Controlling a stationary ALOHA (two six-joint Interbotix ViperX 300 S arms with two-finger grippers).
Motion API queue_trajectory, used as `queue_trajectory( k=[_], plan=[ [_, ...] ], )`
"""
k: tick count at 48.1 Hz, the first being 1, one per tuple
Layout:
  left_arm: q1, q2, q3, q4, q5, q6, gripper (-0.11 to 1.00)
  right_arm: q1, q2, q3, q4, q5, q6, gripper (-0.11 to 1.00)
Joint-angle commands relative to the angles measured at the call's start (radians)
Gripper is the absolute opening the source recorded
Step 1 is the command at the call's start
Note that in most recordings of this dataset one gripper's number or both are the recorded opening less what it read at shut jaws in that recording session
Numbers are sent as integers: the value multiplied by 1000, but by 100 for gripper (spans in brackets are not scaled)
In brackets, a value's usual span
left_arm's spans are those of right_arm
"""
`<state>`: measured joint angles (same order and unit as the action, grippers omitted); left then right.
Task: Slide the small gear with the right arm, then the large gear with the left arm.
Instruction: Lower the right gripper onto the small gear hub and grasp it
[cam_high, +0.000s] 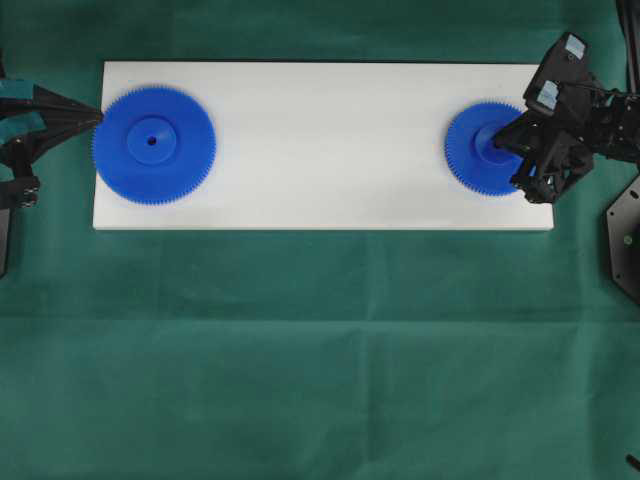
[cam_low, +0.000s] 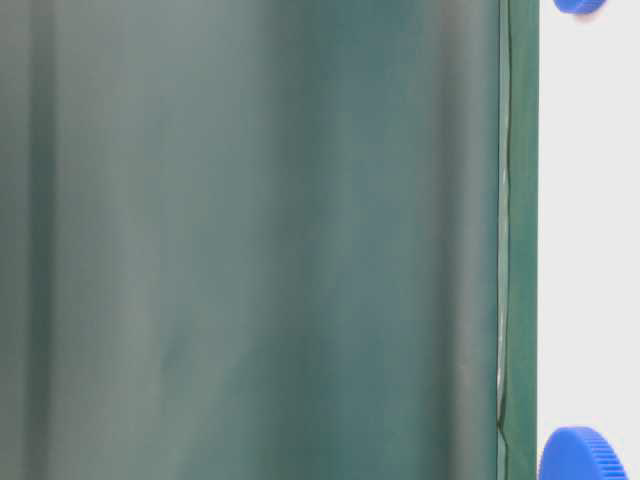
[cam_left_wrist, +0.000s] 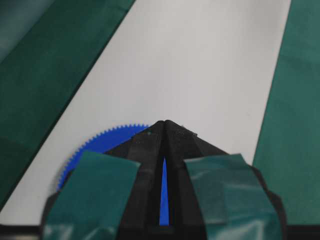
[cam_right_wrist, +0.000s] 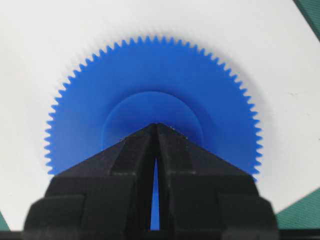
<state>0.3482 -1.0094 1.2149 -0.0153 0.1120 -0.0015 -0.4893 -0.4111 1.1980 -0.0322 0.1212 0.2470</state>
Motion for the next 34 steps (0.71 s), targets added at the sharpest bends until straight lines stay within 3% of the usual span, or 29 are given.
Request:
queue_trajectory(
  k=[1,34],
  plan=[
    [3,6,-28,-2,-11,0,0,-2,12,-17,-2,-8,2,50],
    [3,6,-26,-3,-11,-2,0,5,43,-37,0,5,2,50]
  ],
)
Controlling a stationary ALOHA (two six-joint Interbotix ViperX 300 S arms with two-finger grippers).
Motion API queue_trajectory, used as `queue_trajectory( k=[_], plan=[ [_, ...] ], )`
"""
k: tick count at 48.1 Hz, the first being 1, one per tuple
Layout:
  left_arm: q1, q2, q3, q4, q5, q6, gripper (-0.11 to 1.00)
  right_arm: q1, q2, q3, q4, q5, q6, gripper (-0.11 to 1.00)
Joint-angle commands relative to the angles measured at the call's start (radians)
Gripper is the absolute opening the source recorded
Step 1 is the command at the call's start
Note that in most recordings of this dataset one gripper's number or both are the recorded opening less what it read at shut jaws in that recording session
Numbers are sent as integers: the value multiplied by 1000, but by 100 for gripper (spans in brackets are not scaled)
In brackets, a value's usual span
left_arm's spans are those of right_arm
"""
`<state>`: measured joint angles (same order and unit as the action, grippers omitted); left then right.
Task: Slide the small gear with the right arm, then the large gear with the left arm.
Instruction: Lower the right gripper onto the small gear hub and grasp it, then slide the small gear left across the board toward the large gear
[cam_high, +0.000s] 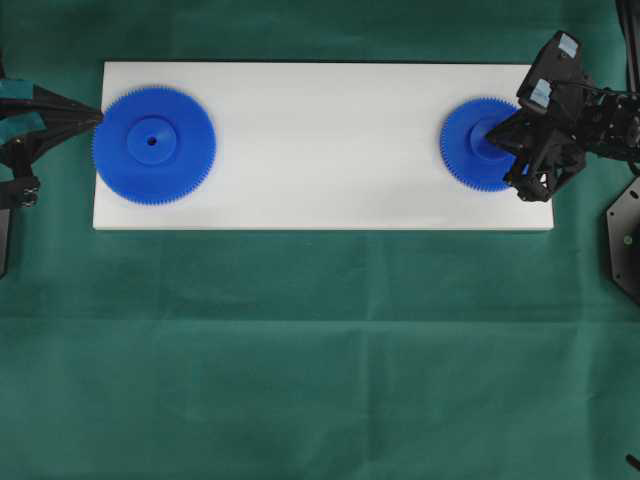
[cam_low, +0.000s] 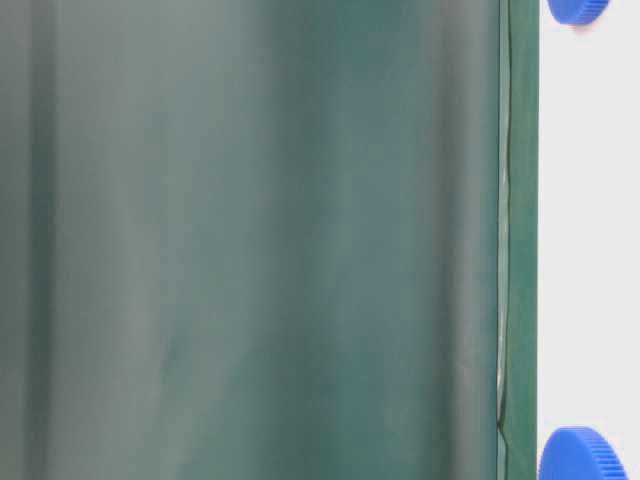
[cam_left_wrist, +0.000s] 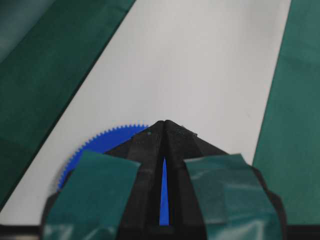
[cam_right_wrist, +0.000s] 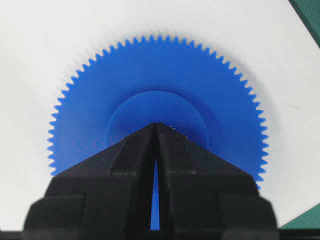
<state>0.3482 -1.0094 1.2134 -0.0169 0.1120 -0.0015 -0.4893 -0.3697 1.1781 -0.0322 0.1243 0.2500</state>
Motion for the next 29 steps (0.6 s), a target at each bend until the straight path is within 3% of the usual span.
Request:
queue_trajectory(
  k=[1,16,29],
  plan=[
    [3,6,-25,0,-11,-2,0,8,3,-20,0,0,-2,50],
    [3,5,-23,0,-11,-2,0,92,152,-132,0,-8,-2,50],
    [0,6,-25,0,-9,-5,0,152,373,-334,-11,-12,-15,50]
  ],
)
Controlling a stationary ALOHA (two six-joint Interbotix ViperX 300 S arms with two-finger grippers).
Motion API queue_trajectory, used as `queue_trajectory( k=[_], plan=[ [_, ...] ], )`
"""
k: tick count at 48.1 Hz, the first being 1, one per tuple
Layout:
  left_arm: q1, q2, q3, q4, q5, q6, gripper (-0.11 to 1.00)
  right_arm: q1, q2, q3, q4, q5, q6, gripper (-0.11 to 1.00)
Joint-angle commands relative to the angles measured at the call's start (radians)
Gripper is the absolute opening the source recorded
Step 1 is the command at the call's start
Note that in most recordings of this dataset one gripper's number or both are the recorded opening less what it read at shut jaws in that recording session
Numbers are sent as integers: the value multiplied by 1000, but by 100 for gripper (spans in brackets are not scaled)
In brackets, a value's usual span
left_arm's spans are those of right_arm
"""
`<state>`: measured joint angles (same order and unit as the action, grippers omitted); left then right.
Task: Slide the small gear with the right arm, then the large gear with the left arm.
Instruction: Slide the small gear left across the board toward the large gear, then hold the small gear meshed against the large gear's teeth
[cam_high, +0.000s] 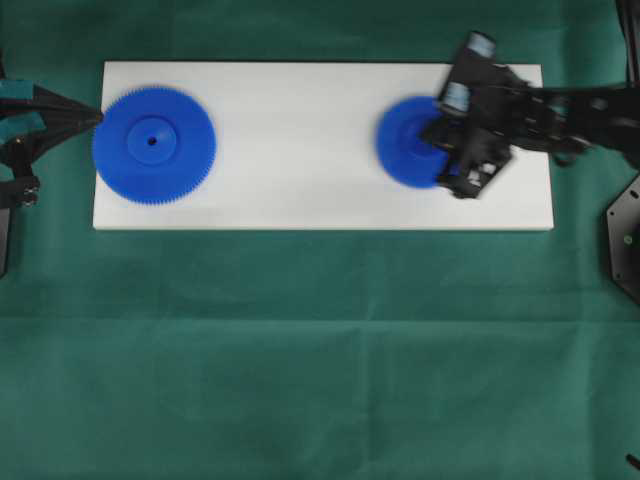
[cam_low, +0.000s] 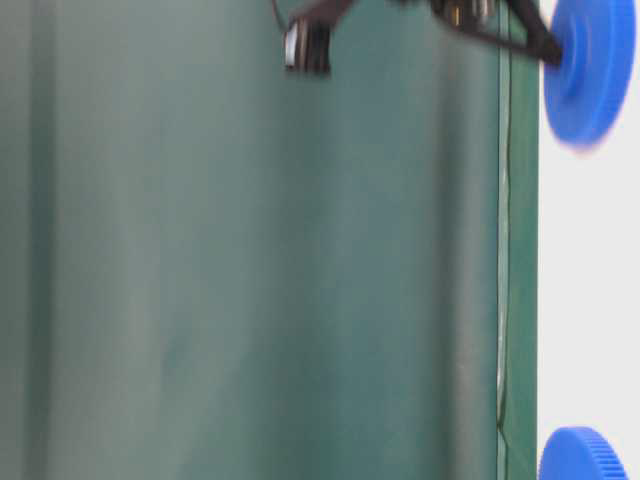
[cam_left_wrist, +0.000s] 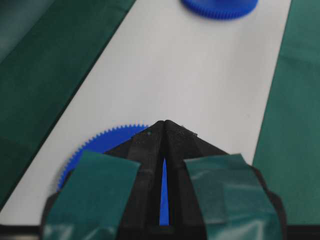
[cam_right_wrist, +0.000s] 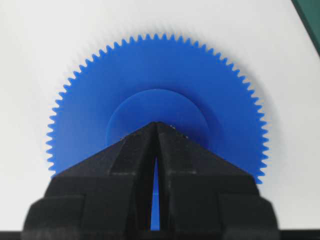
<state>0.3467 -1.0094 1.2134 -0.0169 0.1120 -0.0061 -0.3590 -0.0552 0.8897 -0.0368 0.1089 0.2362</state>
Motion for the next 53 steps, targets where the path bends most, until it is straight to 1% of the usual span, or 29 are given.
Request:
queue_trajectory(
  k=[1,18,25,33,36,39,53],
  plan=[
    [2,5,-25,-2,-9,0,0,26,74,-64,-11,5,-2,50],
    [-9,5,-21,-2,-9,-8,0,106,342,-405,-104,5,-2,50],
    [-11,5,-20,0,-9,-8,0,140,420,-528,-144,3,-2,50],
    [-11,6,-20,0,-9,-8,0,184,488,-657,-206,6,-2,50],
    [-9,5,-21,-2,-9,-8,0,189,495,-678,-219,8,3,50],
    [-9,5,-21,0,-9,-8,0,190,495,-680,-227,9,9,50],
    [-9,3,-21,-2,-8,-8,0,190,495,-675,-227,20,12,50]
  ],
)
